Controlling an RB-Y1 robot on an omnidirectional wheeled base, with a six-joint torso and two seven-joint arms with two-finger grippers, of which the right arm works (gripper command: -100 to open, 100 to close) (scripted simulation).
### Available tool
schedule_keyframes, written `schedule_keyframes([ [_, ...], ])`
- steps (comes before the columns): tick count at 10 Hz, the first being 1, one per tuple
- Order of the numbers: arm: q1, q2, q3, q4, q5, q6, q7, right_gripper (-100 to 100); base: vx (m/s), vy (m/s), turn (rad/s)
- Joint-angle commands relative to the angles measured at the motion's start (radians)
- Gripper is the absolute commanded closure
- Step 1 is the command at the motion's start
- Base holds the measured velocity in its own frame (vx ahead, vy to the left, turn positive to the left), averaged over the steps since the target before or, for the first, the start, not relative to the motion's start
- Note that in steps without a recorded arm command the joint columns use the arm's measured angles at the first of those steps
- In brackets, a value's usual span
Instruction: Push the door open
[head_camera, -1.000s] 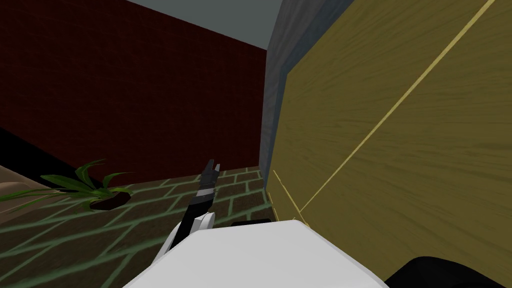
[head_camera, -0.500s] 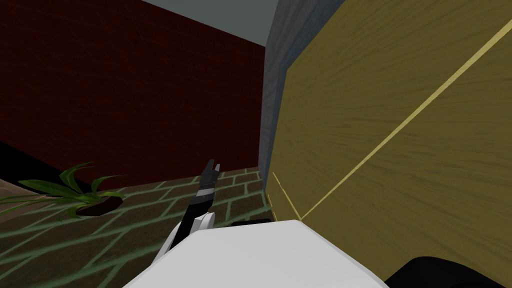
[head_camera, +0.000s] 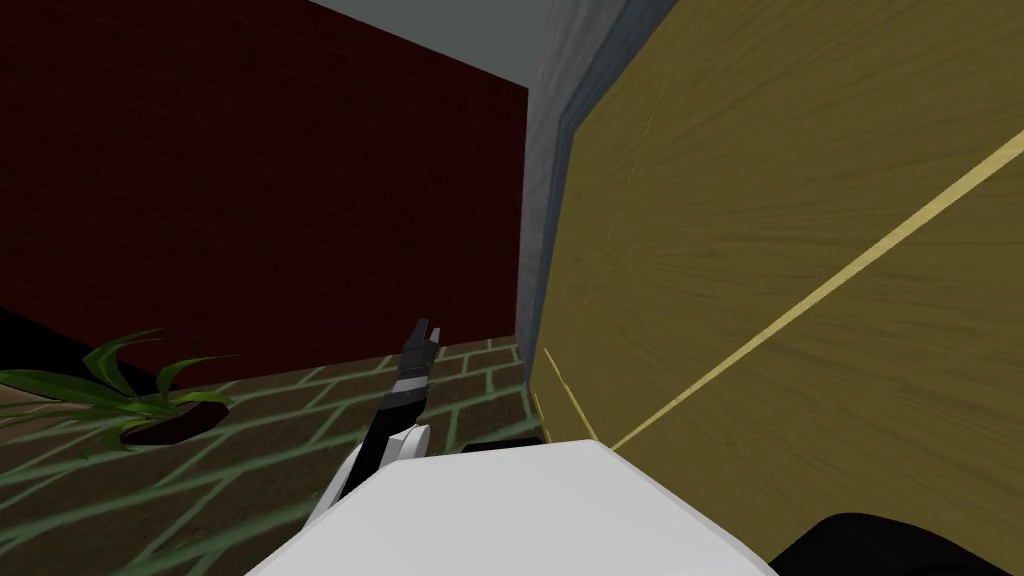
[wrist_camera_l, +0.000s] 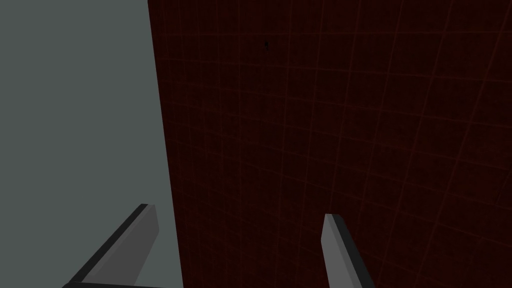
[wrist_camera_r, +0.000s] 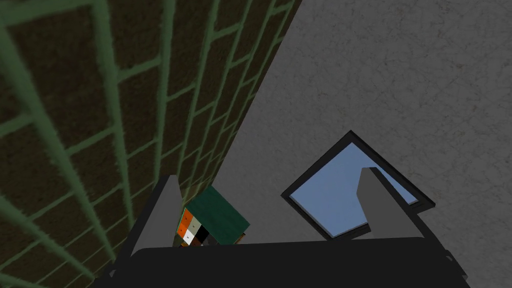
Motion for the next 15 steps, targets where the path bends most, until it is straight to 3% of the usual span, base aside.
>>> schedule_keyframes([
  [1, 0.000, -0.002, 0.006, 0.014, -0.035, -0.003, 0.004, -100, 0.075, -0.032, -0.014],
  [15, -0.004, -0.019, 0.057, 0.103, -0.316, -0.052, 0.009, -100, 0.067, -0.044, -0.014],
])
